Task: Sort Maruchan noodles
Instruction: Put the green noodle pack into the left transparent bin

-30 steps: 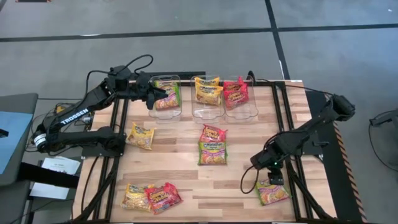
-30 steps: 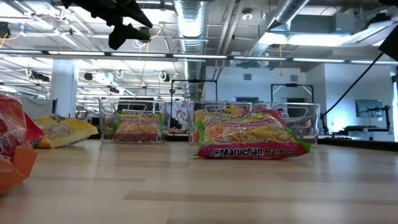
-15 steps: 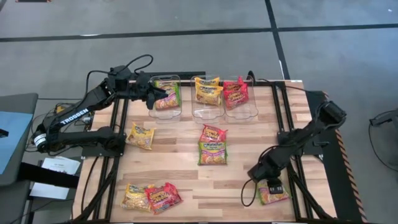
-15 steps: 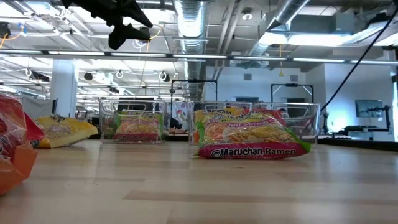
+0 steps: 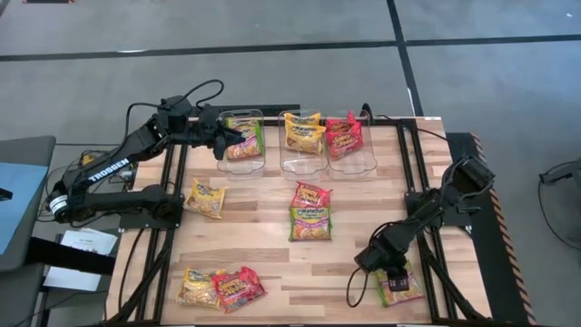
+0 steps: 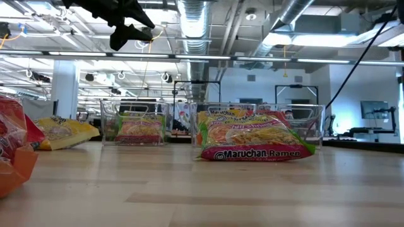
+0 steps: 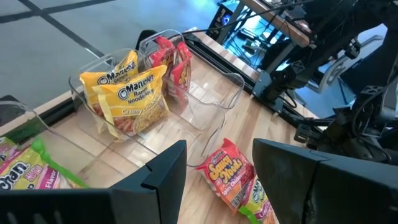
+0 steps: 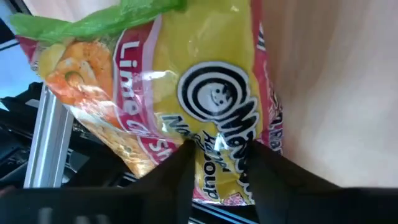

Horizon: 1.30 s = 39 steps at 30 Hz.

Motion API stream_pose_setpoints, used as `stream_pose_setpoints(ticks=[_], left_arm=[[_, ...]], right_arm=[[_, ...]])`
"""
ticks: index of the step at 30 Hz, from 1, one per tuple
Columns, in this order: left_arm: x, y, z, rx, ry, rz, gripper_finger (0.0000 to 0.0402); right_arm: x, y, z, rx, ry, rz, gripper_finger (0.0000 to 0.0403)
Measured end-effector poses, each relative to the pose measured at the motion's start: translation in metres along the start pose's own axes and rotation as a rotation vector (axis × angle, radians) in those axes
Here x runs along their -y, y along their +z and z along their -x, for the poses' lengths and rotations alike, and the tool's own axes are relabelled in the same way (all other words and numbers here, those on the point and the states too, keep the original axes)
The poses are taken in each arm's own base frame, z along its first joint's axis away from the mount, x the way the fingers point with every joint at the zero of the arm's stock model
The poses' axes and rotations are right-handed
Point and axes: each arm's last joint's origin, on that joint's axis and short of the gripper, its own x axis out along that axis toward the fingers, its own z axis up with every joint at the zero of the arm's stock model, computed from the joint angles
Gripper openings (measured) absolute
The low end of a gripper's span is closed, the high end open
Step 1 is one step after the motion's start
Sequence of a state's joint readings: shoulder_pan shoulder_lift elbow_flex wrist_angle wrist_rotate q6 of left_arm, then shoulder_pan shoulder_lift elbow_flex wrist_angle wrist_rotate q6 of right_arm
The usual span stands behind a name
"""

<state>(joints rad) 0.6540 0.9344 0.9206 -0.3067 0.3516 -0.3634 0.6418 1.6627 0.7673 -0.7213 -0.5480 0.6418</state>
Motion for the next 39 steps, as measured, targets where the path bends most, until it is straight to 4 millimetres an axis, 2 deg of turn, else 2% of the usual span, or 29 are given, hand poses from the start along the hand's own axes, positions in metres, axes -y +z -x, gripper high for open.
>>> stream_pose_setpoints(ticks=[6, 11, 15, 20, 26, 39], left_arm=[[0.000, 0.000, 0.000, -0.003, 0.001, 0.001, 0.0171], [0.000, 0.000, 0.000, -0.003, 0.001, 0.001, 0.0171], [0.000, 0.000, 0.000, -0.003, 0.001, -0.002, 0.0171], [0.000, 0.000, 0.000, -0.002, 0.000, -0.001, 0.0171], [0.000, 0.000, 0.000, -0.001, 0.000, 0.008, 0.0171], [0.000, 0.001, 0.000, 0.010, -0.004, 0.039, 0.0171]], right_arm=[[0.000, 0.000, 0.000, -0.006, 0.012, -0.007, 0.0058], [0.003, 0.001, 0.002, -0.015, 0.030, -0.025, 0.0009], [0.004, 0.000, 0.015, 0.028, 0.013, -0.045, 0.0005], [0.005, -0.002, 0.043, 0.183, -0.073, -0.085, 0.0003], [0.009, -0.009, 0.070, 0.314, -0.051, -0.122, 0.0002], [0.023, -0.024, 0.099, 0.450, -0.063, -0.189, 0.0001]])
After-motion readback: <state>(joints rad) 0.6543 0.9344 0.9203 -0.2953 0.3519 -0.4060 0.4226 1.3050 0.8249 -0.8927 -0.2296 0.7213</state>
